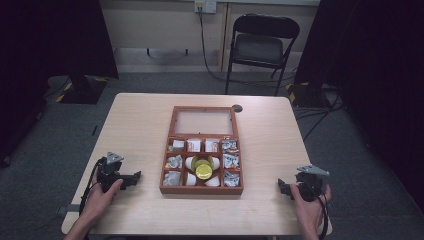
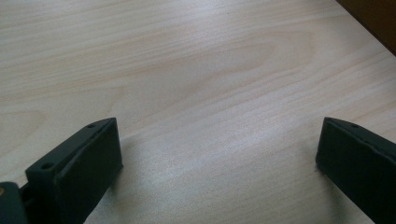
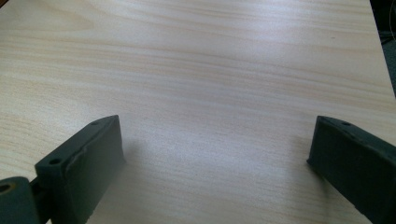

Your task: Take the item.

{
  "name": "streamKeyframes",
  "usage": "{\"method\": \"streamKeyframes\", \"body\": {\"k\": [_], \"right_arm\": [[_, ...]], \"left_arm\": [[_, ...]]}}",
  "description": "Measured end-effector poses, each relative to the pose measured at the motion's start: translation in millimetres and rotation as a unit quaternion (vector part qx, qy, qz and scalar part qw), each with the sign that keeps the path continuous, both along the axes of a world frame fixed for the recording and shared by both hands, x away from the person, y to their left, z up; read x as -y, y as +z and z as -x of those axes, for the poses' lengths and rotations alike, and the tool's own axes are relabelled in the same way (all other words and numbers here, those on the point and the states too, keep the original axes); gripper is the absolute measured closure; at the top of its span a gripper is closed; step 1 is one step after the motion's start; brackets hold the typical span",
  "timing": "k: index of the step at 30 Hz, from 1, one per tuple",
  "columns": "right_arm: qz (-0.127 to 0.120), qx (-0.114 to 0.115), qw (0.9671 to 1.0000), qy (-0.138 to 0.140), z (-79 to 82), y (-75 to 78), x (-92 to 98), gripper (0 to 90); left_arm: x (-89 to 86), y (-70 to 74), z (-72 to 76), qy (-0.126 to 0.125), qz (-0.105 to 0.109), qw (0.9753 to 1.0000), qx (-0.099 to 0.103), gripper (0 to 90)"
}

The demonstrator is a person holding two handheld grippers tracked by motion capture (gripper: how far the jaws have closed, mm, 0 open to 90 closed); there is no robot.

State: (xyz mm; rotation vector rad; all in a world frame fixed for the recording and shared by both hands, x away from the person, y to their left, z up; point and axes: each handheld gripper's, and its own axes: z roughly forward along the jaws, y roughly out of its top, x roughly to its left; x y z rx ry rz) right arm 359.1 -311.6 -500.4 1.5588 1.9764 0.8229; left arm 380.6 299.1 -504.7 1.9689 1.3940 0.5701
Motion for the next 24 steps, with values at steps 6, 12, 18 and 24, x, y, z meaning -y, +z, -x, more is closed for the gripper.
{"method": "streamKeyframes", "body": {"k": [6,12,18,24], "right_arm": [[-0.001,0.000,0.9999,-0.012,0.5,-0.1,-0.5,2.0],[-0.001,0.000,0.9997,-0.024,2.0,0.0,-2.2,2.0],[0.000,-0.011,0.9996,-0.027,3.2,2.9,-1.4,6.2],[-0.002,-0.006,0.9998,-0.016,5.7,5.0,-1.0,14.7]], "left_arm": [[0.0,0.0,0.0,0.000,0.000,1.0000,0.000,0.0],[0.1,0.0,0.0,0.000,0.000,1.0000,0.000,0.0],[0.1,0.0,0.1,0.000,0.000,1.0000,0.000,0.0],[0.2,0.0,0.2,0.000,0.001,1.0000,0.001,0.0]]}}
